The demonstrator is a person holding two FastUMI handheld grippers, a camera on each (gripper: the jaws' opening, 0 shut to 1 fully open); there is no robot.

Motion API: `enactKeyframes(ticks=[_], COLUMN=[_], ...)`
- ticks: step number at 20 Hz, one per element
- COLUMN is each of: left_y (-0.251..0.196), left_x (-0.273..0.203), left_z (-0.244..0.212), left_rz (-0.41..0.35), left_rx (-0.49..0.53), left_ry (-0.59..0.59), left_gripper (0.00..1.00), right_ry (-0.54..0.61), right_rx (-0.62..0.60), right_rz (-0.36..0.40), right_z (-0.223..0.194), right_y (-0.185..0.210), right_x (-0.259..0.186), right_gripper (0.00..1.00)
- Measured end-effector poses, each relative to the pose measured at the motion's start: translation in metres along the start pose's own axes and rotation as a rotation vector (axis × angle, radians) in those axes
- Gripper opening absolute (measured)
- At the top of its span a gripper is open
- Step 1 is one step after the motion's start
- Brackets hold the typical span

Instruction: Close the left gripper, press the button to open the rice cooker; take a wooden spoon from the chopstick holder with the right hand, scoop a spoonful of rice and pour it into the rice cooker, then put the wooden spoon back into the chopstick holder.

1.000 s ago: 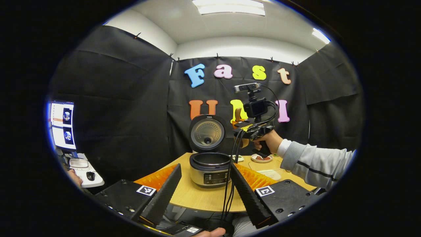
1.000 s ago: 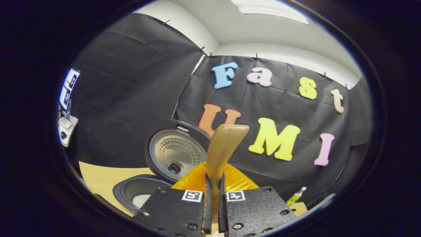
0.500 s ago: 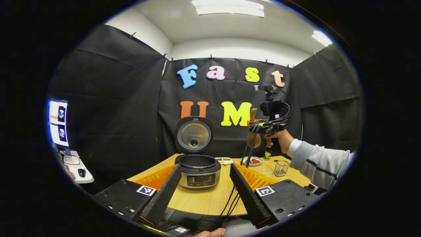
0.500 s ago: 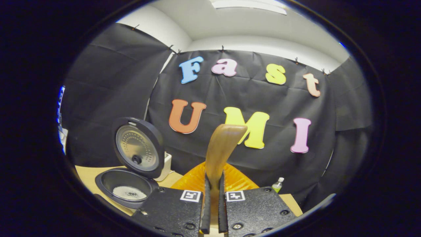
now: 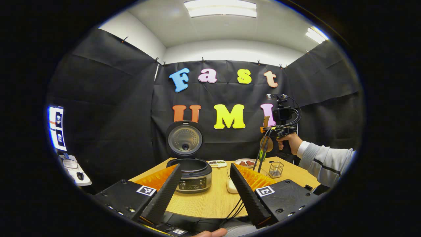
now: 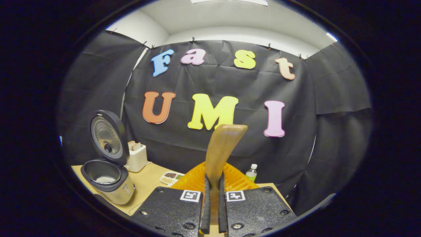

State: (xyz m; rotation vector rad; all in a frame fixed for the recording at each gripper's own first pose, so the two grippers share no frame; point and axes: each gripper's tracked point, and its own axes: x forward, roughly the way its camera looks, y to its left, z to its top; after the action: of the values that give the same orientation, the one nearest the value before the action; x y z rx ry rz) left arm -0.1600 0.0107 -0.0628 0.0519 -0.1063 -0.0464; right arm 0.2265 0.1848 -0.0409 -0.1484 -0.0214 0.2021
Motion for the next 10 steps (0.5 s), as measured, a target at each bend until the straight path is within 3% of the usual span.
enactKeyframes(ticks=[10], left_y=[-0.005], left_x=[0.000], left_z=[-0.007], left_rz=[0.004], left_rx=[-0.007], left_ry=[0.018], left_gripper=[0.94], right_ry=[0.077], right_rx=[0.087], right_rz=[-0.149], right_z=[-0.088], right_y=[-0.089], right_x=[0.019], right_gripper=[0.16])
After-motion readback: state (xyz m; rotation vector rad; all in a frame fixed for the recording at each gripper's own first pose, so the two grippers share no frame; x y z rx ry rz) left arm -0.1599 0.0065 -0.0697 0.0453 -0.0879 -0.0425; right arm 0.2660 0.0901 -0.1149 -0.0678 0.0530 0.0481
